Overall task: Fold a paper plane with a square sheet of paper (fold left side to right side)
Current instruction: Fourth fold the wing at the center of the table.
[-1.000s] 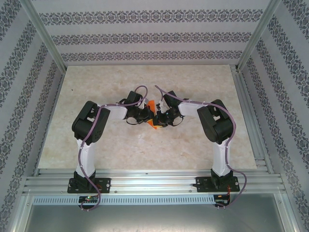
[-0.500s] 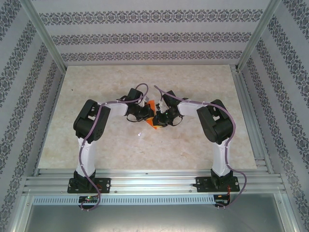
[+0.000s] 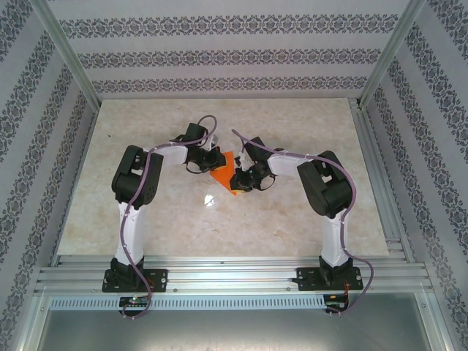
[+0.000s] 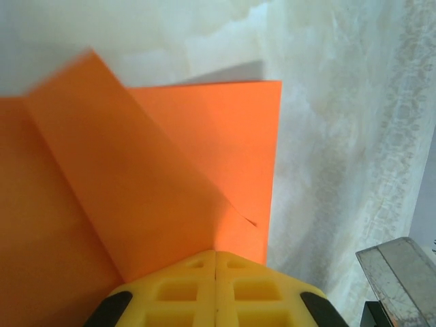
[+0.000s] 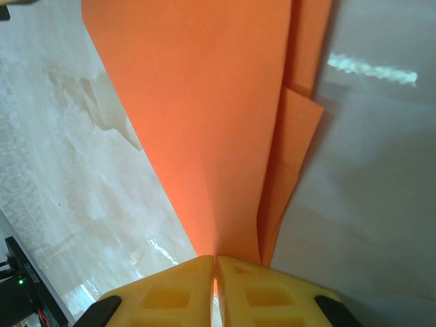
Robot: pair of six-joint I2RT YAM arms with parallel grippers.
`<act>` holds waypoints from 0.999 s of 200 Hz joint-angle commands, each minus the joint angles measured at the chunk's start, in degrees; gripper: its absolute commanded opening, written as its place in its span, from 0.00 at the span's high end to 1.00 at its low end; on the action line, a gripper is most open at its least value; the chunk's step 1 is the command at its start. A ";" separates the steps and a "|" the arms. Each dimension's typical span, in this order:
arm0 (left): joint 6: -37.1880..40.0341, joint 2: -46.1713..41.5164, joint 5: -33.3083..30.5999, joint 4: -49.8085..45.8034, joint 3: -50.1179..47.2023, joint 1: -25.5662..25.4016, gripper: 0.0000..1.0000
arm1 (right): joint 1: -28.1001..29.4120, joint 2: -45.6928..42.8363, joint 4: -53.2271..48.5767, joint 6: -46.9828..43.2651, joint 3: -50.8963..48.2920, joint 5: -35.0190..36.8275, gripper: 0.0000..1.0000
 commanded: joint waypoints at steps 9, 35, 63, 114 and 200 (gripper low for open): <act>5.25 5.25 -10.55 -1.19 3.34 5.85 0.93 | 2.01 5.63 -9.00 -1.07 -3.61 6.58 0.87; 6.08 7.34 -10.48 -1.50 6.37 8.09 0.93 | 2.06 5.58 -9.26 -1.27 -3.54 6.41 0.87; 5.97 9.57 -8.84 -2.46 10.92 10.34 0.90 | 2.25 5.77 -9.78 -1.58 -3.26 6.41 0.87; 6.91 14.09 -9.23 -6.55 20.05 12.79 0.89 | 2.56 5.43 -10.60 -1.83 -2.80 6.50 0.87; 8.29 -5.44 -2.41 -1.71 7.45 14.53 0.85 | 2.67 5.25 -9.85 -1.56 -1.58 6.39 0.87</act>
